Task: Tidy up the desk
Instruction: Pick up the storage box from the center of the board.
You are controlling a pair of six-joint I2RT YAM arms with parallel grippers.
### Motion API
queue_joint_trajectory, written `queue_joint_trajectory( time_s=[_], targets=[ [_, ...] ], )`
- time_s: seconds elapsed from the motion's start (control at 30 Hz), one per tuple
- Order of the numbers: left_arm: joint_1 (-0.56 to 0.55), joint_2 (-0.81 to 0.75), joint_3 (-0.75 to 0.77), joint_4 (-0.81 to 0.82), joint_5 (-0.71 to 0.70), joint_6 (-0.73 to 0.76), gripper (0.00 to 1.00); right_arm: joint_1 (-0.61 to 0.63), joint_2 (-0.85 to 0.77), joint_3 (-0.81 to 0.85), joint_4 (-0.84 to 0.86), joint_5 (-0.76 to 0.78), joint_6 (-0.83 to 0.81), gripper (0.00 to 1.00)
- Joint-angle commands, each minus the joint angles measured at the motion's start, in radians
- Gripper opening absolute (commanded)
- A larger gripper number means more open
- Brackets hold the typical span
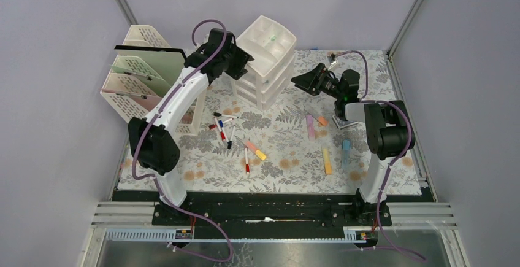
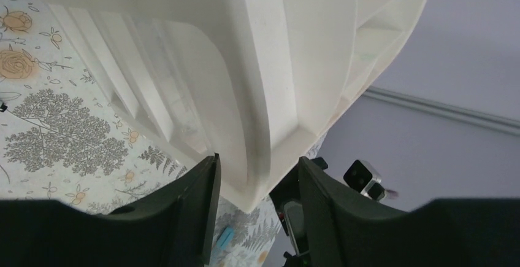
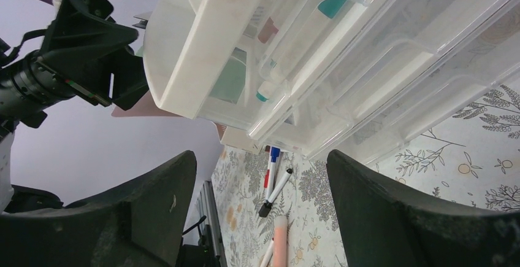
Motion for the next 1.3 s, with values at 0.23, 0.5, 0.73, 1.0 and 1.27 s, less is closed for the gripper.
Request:
queue_joint_trajectory(
  time_s=[0.23, 0.5, 0.73, 1.0, 1.27],
  targets=[
    [-0.001, -0.171, -0.051, 0.112, 0.019, 0.220, 0.73, 0.006, -0.131, -0.024, -0.055, -0.042, -0.168, 0.87],
    [-0.024, -0.322, -0.138, 0.260, 0.159, 0.629, 0.92, -0.029, -0.210, 0.000, -0.152, -0.227, -0.286, 0.87],
    [-0.079, -0.273, -0.083, 0.286, 0.255, 0.887, 0.96, -0.069, -0.261, 0.035, -0.412, -0.302, -0.468, 0.86],
    [-0.150, -0.043, 0.134, 0.124, 0.153, 1.105, 0.97, -0.105, -0.329, 0.083, -0.798, -0.299, -0.758, 0.87],
    [-0.186, 0.188, 0.392, -0.024, 0.013, 1.203, 0.83, -0.123, -0.369, 0.047, -0.826, -0.285, -0.802, 0.88]
  ],
)
